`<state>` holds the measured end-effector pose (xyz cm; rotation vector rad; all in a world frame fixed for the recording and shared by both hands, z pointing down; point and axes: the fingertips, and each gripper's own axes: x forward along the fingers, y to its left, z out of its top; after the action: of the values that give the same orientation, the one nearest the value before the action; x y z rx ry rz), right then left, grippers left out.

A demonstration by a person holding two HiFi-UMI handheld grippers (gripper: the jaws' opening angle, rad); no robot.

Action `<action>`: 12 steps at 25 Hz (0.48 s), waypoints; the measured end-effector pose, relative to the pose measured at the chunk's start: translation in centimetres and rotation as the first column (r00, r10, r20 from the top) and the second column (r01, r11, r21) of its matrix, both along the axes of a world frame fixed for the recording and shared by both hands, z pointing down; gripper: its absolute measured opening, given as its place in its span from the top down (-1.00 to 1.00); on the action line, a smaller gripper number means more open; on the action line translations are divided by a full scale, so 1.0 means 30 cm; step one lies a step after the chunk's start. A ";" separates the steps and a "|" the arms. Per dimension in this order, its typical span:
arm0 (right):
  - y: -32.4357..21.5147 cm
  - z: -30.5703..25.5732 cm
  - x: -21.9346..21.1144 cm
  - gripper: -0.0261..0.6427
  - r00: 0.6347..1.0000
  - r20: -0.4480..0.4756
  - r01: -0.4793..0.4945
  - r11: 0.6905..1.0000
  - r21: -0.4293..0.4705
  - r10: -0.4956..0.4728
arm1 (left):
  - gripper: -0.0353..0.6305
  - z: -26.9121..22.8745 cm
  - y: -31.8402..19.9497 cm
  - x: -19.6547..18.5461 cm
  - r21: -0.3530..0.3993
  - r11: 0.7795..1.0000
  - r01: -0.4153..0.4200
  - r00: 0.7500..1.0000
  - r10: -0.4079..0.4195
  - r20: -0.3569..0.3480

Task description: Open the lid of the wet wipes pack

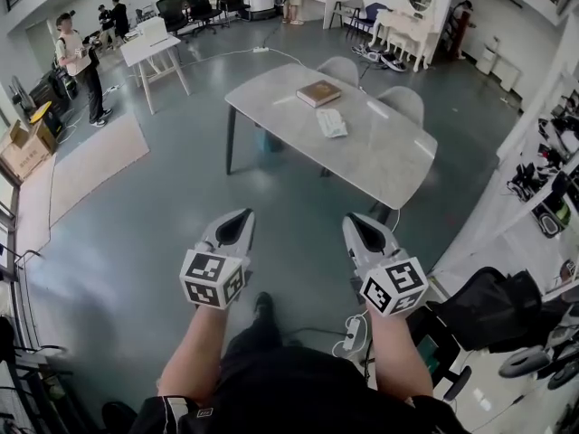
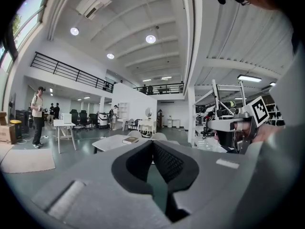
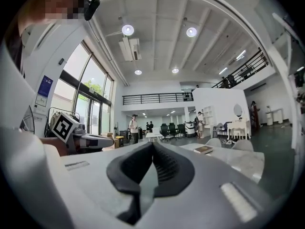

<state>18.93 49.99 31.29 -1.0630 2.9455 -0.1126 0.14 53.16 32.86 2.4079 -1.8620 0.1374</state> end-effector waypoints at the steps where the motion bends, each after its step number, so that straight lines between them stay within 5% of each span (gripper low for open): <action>1: -0.016 0.002 -0.004 0.91 1.000 0.001 0.001 1.000 -0.006 -0.001 | 0.86 0.003 -0.021 -0.001 -0.002 1.000 -0.005 1.000 0.005 -0.004; 12: -0.403 0.078 -0.169 0.91 0.999 -0.043 -0.016 0.999 -0.036 0.014 | 0.86 0.118 -0.440 -0.150 -0.023 0.999 -0.045 0.998 0.044 -0.055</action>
<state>13.85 37.90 33.63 -1.1056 2.9835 -0.1453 -4.35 39.95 36.42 2.4124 -1.7746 0.0964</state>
